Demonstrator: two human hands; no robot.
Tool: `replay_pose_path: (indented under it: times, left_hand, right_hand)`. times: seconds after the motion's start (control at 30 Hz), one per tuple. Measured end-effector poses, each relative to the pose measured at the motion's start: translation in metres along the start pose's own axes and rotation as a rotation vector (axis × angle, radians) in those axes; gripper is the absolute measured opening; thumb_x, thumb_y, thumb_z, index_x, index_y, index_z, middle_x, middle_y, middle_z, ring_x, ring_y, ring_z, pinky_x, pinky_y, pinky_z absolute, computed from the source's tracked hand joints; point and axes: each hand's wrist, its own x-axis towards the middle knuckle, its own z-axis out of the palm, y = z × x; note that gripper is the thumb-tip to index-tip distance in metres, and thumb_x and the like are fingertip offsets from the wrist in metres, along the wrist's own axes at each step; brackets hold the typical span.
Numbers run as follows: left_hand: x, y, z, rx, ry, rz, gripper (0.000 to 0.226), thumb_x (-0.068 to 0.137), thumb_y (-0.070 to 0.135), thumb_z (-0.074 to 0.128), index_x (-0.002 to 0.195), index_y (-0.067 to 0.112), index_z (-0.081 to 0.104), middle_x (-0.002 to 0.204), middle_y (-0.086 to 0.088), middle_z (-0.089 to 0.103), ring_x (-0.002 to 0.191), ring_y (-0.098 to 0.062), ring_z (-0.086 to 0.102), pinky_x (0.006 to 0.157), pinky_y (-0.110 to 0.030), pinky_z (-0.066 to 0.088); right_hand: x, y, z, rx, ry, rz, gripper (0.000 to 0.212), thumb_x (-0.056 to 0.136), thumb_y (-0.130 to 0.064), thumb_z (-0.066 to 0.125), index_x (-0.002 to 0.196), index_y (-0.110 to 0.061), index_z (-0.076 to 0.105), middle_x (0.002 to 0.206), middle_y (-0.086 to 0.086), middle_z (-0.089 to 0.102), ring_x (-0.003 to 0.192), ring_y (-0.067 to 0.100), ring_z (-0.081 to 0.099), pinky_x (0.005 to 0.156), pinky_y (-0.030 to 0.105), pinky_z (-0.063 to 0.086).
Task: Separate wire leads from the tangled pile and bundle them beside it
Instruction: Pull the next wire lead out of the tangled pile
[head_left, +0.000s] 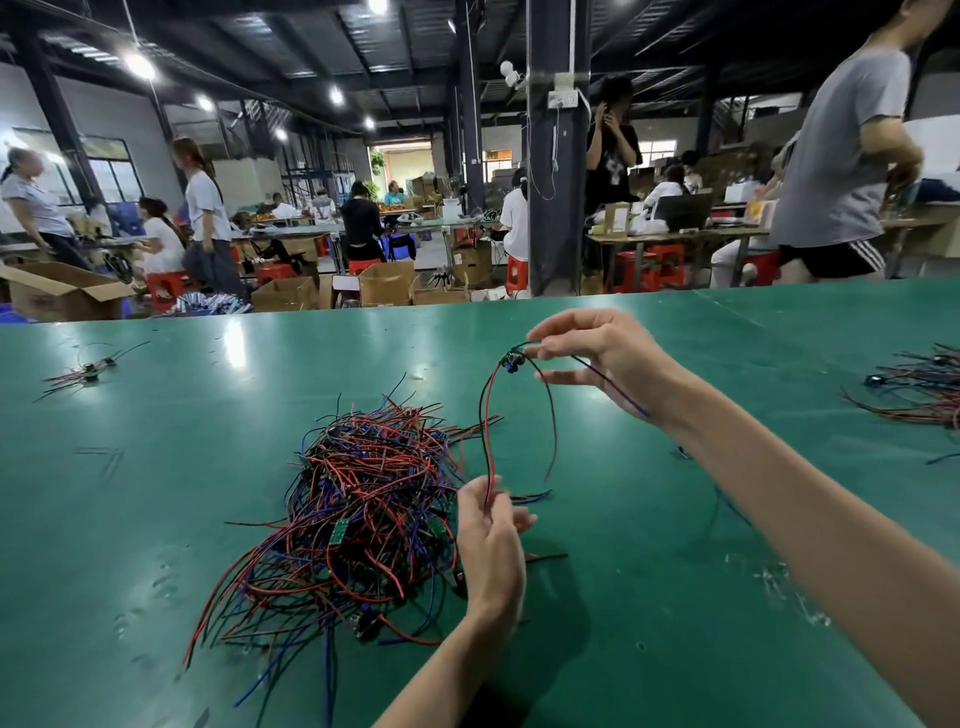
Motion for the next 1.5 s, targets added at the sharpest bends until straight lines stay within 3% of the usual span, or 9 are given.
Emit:
replay_pose_path:
  times: [0.17, 0.3, 0.43, 0.63, 0.7, 0.8, 0.97, 1.23, 1.5]
  left_hand:
    - [0.010, 0.008, -0.003, -0.128, -0.070, 0.064, 0.019, 0.101, 0.019, 0.039, 0.107, 0.025, 0.057, 0.098, -0.001, 0.060, 0.074, -0.006, 0.064, 0.073, -0.029, 0.054]
    - [0.011, 0.013, -0.002, -0.228, -0.300, -0.174, 0.045, 0.090, 0.046, 0.042, 0.104, 0.010, 0.064, 0.089, -0.010, 0.071, 0.073, -0.018, 0.068, 0.068, -0.030, 0.056]
    - [0.005, 0.009, 0.002, -0.161, -0.418, -0.213, 0.028, 0.077, 0.030, 0.065, 0.088, 0.005, 0.066, 0.074, -0.004, 0.067, 0.057, -0.014, 0.063, 0.058, -0.029, 0.055]
    - [0.005, 0.010, 0.002, -0.136, -0.375, -0.291, 0.016, 0.089, 0.015, 0.061, 0.080, 0.002, 0.065, 0.063, -0.007, 0.064, 0.044, -0.011, 0.055, 0.044, -0.022, 0.049]
    - [0.006, 0.010, 0.003, -0.088, -0.343, -0.297, 0.020, 0.092, 0.012, 0.058, 0.076, 0.001, 0.064, 0.058, -0.007, 0.062, 0.038, -0.010, 0.051, 0.038, -0.021, 0.046]
    - [0.006, 0.011, 0.003, -0.060, -0.327, -0.288, 0.022, 0.092, 0.006, 0.055, 0.073, 0.003, 0.063, 0.049, -0.003, 0.057, 0.033, -0.008, 0.046, 0.034, -0.020, 0.043]
    - [0.007, 0.009, -0.001, -0.079, -0.351, -0.325, 0.021, 0.089, 0.004, 0.059, 0.069, 0.007, 0.064, 0.047, -0.001, 0.052, 0.033, -0.008, 0.041, 0.033, -0.020, 0.041]
    - [0.003, 0.008, -0.001, -0.042, -0.545, -0.335, 0.013, 0.091, 0.012, 0.056, 0.084, 0.003, 0.064, 0.056, -0.002, 0.054, 0.037, -0.009, 0.043, 0.037, -0.023, 0.045]
    - [-0.004, 0.017, -0.001, -0.085, -0.672, -0.413, 0.013, 0.090, 0.012, 0.053, 0.087, 0.001, 0.059, 0.068, -0.011, 0.065, 0.051, -0.016, 0.061, 0.056, -0.031, 0.057]
  right_hand:
    - [-0.023, 0.011, -0.030, 0.075, -0.153, 0.157, 0.024, 0.085, 0.010, 0.051, 0.081, -0.004, 0.070, 0.084, 0.013, 0.071, 0.092, 0.026, 0.069, 0.081, 0.048, 0.057]
    - [-0.035, 0.035, -0.037, -0.005, -0.297, 0.352, 0.018, 0.087, 0.010, 0.051, 0.094, 0.001, 0.066, 0.084, 0.019, 0.066, 0.084, 0.024, 0.068, 0.077, 0.051, 0.057]
    - [-0.039, 0.055, -0.031, 0.015, -0.365, 0.446, 0.016, 0.089, 0.007, 0.053, 0.101, 0.002, 0.061, 0.079, 0.019, 0.064, 0.079, 0.022, 0.066, 0.071, 0.045, 0.058]
    - [-0.040, 0.077, -0.026, 0.431, -0.148, 0.503, 0.014, 0.089, -0.006, 0.055, 0.100, -0.001, 0.062, 0.078, 0.012, 0.063, 0.071, 0.020, 0.068, 0.060, 0.032, 0.058]
    - [-0.045, 0.095, -0.020, 0.357, -0.017, 0.420, 0.020, 0.089, 0.005, 0.055, 0.106, -0.004, 0.060, 0.083, 0.007, 0.062, 0.070, 0.015, 0.066, 0.054, 0.028, 0.057]
    - [-0.055, 0.116, -0.006, 0.177, -0.027, 0.346, 0.025, 0.081, 0.008, 0.062, 0.101, -0.006, 0.064, 0.090, 0.005, 0.061, 0.077, 0.013, 0.059, 0.063, 0.028, 0.050]
    - [-0.067, 0.126, 0.002, 0.213, -0.090, 0.312, 0.014, 0.082, 0.003, 0.063, 0.093, -0.005, 0.066, 0.077, 0.001, 0.069, 0.064, 0.006, 0.063, 0.054, 0.018, 0.047]
    - [-0.070, 0.128, -0.008, 0.198, 0.073, 0.349, 0.022, 0.064, -0.020, 0.076, 0.077, -0.005, 0.068, 0.062, 0.002, 0.060, 0.056, 0.009, 0.049, 0.049, 0.019, 0.040]
    - [-0.068, 0.122, -0.017, 0.466, -0.062, 0.663, 0.009, 0.067, -0.018, 0.070, 0.066, -0.010, 0.071, 0.059, -0.002, 0.056, 0.046, 0.003, 0.049, 0.040, 0.012, 0.039]
